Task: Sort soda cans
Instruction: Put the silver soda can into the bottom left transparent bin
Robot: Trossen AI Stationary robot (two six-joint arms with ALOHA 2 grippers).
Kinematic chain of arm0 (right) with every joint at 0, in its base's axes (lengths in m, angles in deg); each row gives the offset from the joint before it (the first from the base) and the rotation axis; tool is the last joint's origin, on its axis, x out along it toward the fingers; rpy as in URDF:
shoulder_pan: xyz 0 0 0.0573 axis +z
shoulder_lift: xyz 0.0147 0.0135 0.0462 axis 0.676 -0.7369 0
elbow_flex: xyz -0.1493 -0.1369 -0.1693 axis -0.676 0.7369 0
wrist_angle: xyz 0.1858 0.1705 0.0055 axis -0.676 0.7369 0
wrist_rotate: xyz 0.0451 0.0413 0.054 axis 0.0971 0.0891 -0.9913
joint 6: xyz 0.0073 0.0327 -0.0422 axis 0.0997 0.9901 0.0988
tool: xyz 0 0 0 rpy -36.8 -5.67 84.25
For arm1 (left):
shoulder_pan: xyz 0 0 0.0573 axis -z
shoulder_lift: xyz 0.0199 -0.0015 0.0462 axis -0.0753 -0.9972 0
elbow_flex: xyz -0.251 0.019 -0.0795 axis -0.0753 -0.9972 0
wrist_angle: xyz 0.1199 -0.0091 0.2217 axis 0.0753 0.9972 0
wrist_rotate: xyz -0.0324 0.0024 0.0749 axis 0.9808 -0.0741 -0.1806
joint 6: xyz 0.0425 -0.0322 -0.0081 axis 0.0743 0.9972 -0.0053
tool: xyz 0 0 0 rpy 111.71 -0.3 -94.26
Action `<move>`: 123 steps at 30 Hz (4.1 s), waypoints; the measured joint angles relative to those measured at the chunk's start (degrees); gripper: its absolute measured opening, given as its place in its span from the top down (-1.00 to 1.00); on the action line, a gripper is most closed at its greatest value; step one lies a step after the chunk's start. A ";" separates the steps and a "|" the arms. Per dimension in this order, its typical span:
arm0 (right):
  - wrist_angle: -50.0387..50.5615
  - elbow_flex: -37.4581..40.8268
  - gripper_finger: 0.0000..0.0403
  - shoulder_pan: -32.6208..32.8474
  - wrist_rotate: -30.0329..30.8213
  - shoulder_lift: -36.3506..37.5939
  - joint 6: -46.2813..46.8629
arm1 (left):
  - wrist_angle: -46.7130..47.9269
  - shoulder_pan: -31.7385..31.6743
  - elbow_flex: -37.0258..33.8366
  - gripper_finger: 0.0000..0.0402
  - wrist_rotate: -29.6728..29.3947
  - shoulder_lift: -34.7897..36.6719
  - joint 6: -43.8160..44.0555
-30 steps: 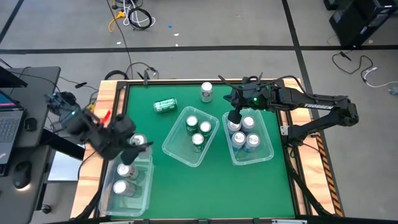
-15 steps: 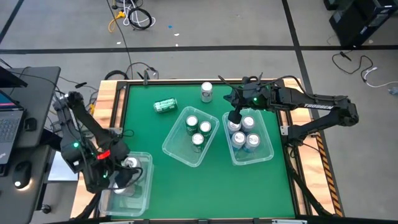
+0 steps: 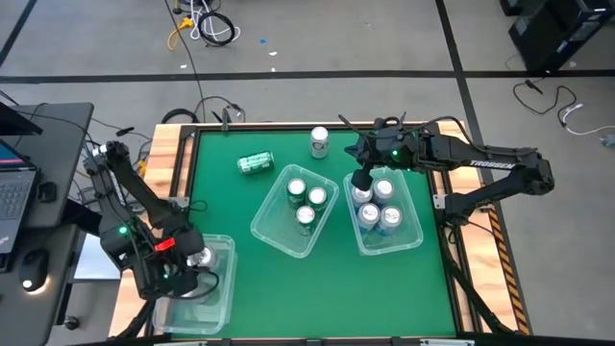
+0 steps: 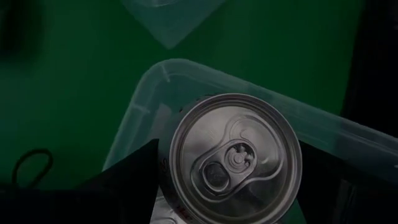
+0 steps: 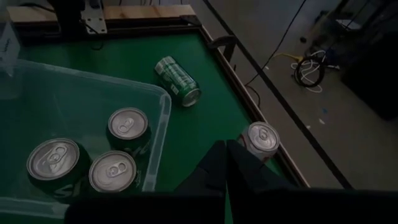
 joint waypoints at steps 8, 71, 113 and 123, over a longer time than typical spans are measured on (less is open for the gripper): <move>-1.46 0.02 1.00 0.37 -0.02 0.00 2.75 | -6.03 0.02 -5.15 -0.47 -1.16 0.00 -8.91; -10.98 0.00 0.68 -6.54 -2.38 -8.52 3.85 | -3.70 -5.08 -10.37 -0.67 -4.64 0.08 -7.81; -26.24 0.11 -0.41 -22.17 -21.35 -26.44 -0.76 | -34.00 -16.65 -6.45 0.68 -4.73 4.16 -47.15; -12.77 0.00 -0.41 -10.40 -14.27 -3.75 -1.49 | -41.26 -27.77 -6.45 0.96 12.93 -4.19 -63.43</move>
